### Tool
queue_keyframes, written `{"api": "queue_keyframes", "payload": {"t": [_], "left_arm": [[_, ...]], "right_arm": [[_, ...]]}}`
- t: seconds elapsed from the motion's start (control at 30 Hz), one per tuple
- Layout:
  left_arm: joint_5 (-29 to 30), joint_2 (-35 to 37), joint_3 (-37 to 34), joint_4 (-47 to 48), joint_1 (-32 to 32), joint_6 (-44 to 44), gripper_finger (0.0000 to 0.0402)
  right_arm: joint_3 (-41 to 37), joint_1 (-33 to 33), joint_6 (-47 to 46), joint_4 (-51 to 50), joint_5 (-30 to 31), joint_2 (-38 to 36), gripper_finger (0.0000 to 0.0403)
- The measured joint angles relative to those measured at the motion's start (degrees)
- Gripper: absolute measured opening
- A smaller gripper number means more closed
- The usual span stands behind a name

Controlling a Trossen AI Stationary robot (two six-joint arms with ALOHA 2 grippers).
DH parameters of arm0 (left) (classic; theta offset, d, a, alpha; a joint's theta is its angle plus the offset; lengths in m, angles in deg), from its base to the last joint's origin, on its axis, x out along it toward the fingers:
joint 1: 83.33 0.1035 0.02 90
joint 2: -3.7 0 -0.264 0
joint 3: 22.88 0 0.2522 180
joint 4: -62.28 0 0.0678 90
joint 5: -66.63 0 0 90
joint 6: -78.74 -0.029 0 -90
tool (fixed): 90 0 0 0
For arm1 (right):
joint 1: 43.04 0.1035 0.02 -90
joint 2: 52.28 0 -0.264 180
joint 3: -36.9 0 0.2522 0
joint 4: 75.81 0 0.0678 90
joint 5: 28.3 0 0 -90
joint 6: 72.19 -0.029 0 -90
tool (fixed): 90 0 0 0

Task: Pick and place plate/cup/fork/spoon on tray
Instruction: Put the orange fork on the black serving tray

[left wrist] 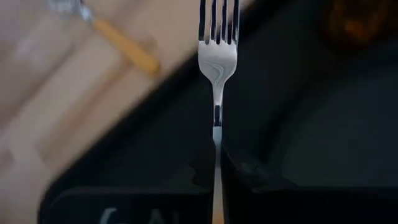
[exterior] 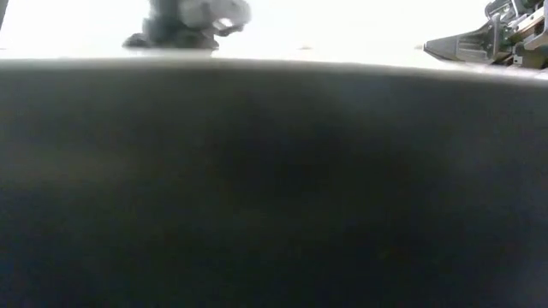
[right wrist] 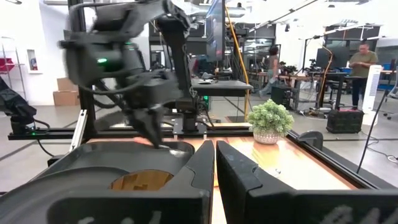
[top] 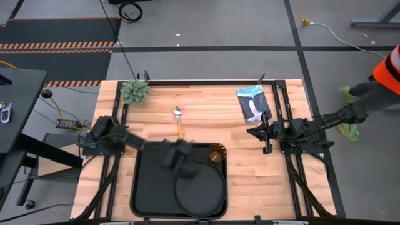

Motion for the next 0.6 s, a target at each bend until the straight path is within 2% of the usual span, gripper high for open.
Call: {"api": "queue_keyframes", "payload": {"t": [0.2,0.6], "left_arm": [[0.4,0.0,0.0,4.1,-8.3,14.2,0.0018],[2.3,-2.3,0.0,6.8,-18.0,37.4,0.0018]], "right_arm": [[0.0,0.0,0.0,0.0,0.0,0.0,0.0023],[0.0,0.0,0.0,0.0,0.0,0.0,0.0023]]}}
